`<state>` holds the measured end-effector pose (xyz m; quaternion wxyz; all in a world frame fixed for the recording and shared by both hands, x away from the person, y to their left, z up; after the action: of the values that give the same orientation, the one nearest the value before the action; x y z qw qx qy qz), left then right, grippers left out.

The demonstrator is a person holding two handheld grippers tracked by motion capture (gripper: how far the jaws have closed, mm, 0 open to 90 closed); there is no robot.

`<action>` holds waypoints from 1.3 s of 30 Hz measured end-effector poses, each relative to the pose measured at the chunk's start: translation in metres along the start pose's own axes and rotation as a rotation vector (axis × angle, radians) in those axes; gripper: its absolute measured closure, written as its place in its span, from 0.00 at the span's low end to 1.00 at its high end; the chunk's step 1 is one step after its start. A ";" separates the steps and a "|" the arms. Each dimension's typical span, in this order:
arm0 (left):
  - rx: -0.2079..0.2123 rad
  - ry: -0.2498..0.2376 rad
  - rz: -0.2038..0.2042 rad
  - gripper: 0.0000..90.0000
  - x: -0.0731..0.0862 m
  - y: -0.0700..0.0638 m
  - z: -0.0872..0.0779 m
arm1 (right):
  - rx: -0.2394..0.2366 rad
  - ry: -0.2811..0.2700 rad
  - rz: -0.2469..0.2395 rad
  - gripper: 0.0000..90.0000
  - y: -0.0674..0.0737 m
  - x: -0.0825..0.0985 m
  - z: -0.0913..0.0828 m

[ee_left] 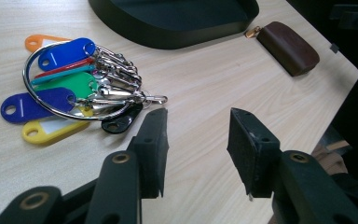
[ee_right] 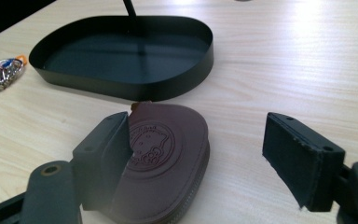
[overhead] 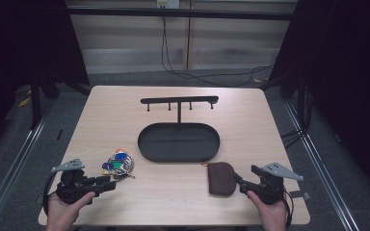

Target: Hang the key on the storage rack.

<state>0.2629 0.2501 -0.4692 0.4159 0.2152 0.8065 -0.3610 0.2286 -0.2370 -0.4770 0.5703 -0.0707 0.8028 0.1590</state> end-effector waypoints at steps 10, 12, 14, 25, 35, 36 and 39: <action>-0.017 0.049 0.045 0.70 -0.017 0.000 0.003 | 0.035 0.017 0.021 0.24 -0.012 0.002 -0.007; -0.006 0.050 0.033 0.72 -0.027 0.004 0.005 | 0.030 0.007 0.043 0.24 -0.014 0.002 -0.008; -0.022 0.052 0.043 0.73 -0.031 0.005 0.007 | 0.031 0.007 0.041 0.24 -0.014 0.001 -0.008; -0.125 0.137 0.028 0.74 -0.060 0.027 0.028 | 0.026 0.020 0.026 0.24 -0.011 0.003 -0.005; -0.168 0.263 0.034 0.79 -0.062 0.049 0.047 | 0.014 0.030 0.020 0.24 -0.009 0.003 -0.003; -0.173 0.270 0.027 0.80 -0.062 0.054 0.048 | 0.014 0.030 0.022 0.24 -0.010 0.003 -0.003; -0.180 0.289 0.007 0.81 -0.061 0.065 0.052 | 0.015 0.034 0.022 0.24 -0.010 0.004 -0.002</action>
<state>0.3661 0.2501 -0.4657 0.3144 0.2296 0.8862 -0.2511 0.2281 -0.2471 -0.4815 0.5555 -0.0603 0.8141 0.1581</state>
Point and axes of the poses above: each handheld gripper's, and its own axes: z roughly forward along the jaws, x roughly out of its underside, y roughly to its left, the point moved 4 cm from there along z, roughly forward along the jaws, and after that the axes turned 14 degrees about -y, right-handed, at the moved point
